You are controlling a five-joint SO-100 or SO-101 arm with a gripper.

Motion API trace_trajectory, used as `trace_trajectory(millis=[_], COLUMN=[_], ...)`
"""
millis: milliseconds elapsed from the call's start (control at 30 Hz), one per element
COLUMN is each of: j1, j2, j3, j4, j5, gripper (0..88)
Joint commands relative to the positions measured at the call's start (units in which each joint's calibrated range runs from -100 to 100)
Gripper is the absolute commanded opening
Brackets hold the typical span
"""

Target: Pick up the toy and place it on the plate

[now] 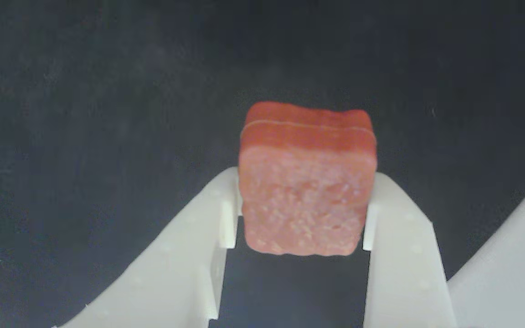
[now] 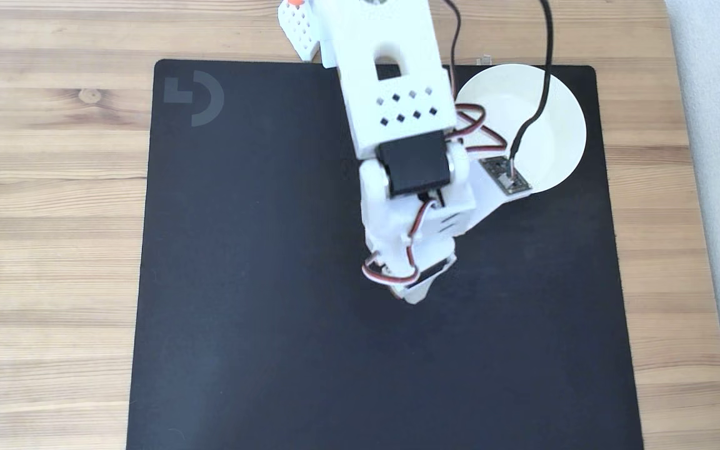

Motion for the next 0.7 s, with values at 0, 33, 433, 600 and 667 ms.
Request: trace_trajectory(millis=[0, 33, 433, 600, 667], j1=[-3.1, -3.7, -21.6, -27.9, -30.6], j2=[-13.0, -14.5, -38.6, -47.0, -49.8], j3=[-1.3, -1.2, 30.8, 46.5, 51.0], j4=[-0.7, -0.7, -12.4, -19.8, -21.8], j5=[-7.5, -8.8, -28.6, -32.1, -33.2], gripper=[2.4, 2.4, 2.8, 2.9, 3.0])
